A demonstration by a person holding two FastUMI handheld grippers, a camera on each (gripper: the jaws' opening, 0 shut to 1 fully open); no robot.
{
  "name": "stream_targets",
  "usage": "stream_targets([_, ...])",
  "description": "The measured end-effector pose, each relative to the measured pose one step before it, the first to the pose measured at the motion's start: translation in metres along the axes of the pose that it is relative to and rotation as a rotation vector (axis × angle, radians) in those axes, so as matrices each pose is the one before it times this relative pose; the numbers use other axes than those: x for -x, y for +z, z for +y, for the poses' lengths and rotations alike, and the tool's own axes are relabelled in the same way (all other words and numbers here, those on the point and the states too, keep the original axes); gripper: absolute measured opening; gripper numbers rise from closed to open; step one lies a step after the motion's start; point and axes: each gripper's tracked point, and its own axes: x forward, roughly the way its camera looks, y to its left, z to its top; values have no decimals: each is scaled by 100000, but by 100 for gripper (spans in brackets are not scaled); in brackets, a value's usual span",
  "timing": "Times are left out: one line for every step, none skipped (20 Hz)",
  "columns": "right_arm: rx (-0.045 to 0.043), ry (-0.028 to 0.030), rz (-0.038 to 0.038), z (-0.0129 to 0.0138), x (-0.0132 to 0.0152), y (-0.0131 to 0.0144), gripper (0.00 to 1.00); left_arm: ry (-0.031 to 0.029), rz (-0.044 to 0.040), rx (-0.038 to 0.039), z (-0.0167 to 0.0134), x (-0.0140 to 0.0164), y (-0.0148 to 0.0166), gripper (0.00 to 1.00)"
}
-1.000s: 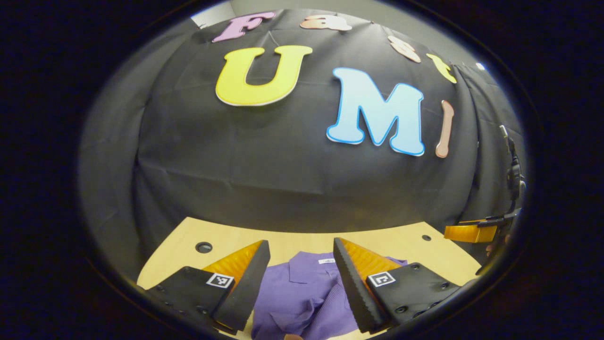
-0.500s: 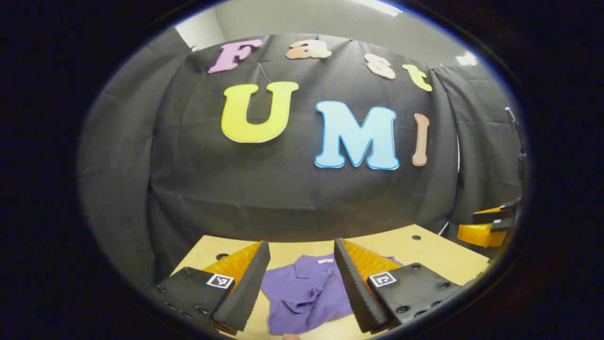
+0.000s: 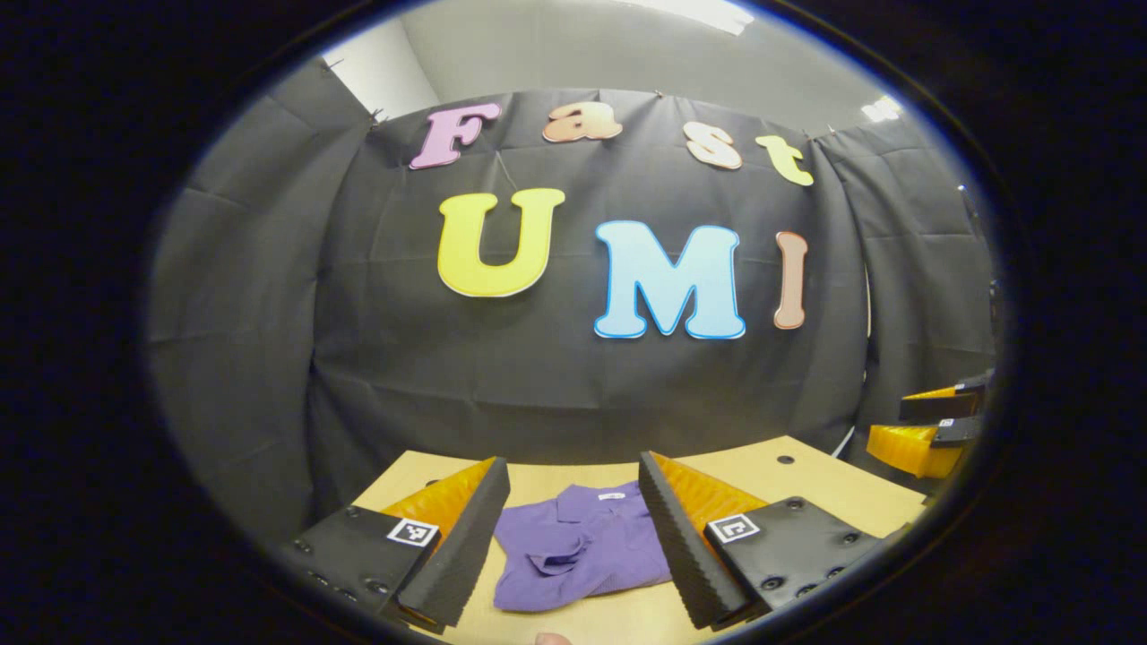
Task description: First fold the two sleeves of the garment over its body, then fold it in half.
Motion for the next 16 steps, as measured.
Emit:
stream_targets([475, -737, -1533, -164, 191, 78, 94, 424, -132, -396, 5, 361, 16, 93])
stream_targets([653, -547, -660, -106, 244, 16, 94, 121, -241, -534, -124, 338, 102, 93])
stream_targets([484, -390, -262, -124, 289, -89, 93, 268, -695, -110, 40, 153, 352, 93])
stream_targets([-148, -182, -501, -30, 225, 27, 93, -202, -322, 339, -79, 240, 231, 93])
stream_targets([-686, -51, -692, 172, 106, 156, 94, -492, -330, 107, -222, 129, 205, 93])
stream_targets([-970, -582, -193, -7, 175, 115, 94, 15, -225, -732, 44, 50, 160, 93])
stream_targets([-952, -842, 375, -59, 50, -168, 94, -163, -108, -1330, 119, -54, 99, 93])
stream_targets([-569, -556, 241, -13, 83, -83, 94, -515, -422, -1316, -85, 133, 212, 93])
stream_targets([-185, -636, 497, 44, 83, -46, 94, -678, -722, -850, -119, 119, 138, 93])
stream_targets([124, -899, 371, -142, 65, -23, 94, -758, -848, -274, -184, 28, 230, 93])
stream_targets([161, -1198, 690, -158, 44, -210, 94, -323, -565, 81, -86, 86, 238, 93])
stream_targets([-143, -1254, 783, -128, 135, -201, 93, -164, -143, 225, 105, 0, -76, 93])
stream_targets([-509, -1082, 542, -47, 97, -51, 94, 452, 335, 227, 170, 1, -119, 93])
stream_targets([-1042, -911, 579, 20, 253, -131, 94, 637, 748, 323, 304, 105, -317, 93])
stream_targets([-1166, -787, -178, 100, 179, -21, 94, 705, 289, 401, 218, 316, -280, 93])
stream_targets([-892, -881, -122, 11, 275, 17, 94, 701, -543, 486, 365, 20, -111, 93])
